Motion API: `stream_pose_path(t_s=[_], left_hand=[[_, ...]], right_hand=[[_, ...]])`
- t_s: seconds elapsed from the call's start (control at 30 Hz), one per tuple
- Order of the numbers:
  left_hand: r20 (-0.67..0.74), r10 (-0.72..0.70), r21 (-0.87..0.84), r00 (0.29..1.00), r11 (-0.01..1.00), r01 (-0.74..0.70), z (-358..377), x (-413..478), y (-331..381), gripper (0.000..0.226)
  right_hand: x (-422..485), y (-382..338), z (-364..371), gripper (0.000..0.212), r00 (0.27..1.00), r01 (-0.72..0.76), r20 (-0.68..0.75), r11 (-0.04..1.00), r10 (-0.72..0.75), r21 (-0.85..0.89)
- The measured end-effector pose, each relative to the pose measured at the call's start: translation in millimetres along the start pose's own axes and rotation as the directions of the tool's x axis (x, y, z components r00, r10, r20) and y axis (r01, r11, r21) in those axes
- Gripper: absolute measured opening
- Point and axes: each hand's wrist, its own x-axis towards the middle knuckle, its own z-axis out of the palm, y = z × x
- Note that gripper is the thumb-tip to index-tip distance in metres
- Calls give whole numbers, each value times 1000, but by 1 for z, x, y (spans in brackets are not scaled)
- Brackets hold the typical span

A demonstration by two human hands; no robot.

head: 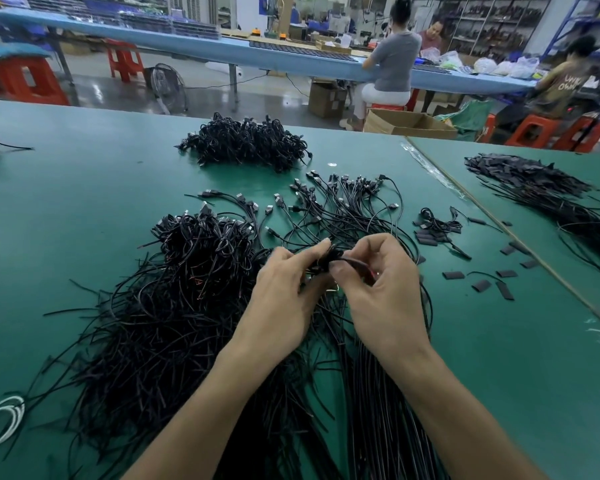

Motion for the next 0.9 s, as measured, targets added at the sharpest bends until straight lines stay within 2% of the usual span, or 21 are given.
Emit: stream_pose_path(t_s=[0.07,0.13,0.17,0.23,0.3,0.4,0.5,0.6,0.63,0.67,0.77,0.9], left_hand=[[-5,2,-153,1000,988,-3,-2,1,-1,45],[36,-22,-274,999,961,31,-5,3,-1,50],[56,-40,-333,998,941,56,-7,5,0,52],[64,-55,-437,996,896,78,-9,7,4,55],[54,-78,-582,995,808,95,-10,6,9,53],[44,-74,-715,996,694,83,-10,5,12,38],[53,9,-743,999,668,33,-8,2,15,40],[48,92,-695,995,718,-33,-5,1,15,13],[40,74,-647,996,762,-31,-4,2,14,8],[20,34,-571,999,821,-17,-4,2,11,16],[-20,-34,-383,999,923,24,-3,3,2,35],[136,-57,-389,989,915,106,5,2,1,29]], right_hand=[[1,0,0,29,994,-107,48,974,100,201],[1,-1,0,29,970,-234,162,873,181,427],[1,0,-2,29,956,-283,211,831,204,479],[1,2,-4,30,933,-351,260,795,250,495],[2,4,-8,32,918,-392,275,772,287,501],[3,6,-12,31,907,-412,307,750,287,517],[5,6,-14,28,911,-385,321,807,257,447],[7,5,-19,25,921,-365,309,805,238,467],[8,7,-20,27,932,-344,274,822,238,455],[9,9,-22,29,948,-304,214,868,235,393],[10,14,-23,29,995,-98,23,994,97,41],[9,12,-17,33,979,186,-25,944,-200,-273]])
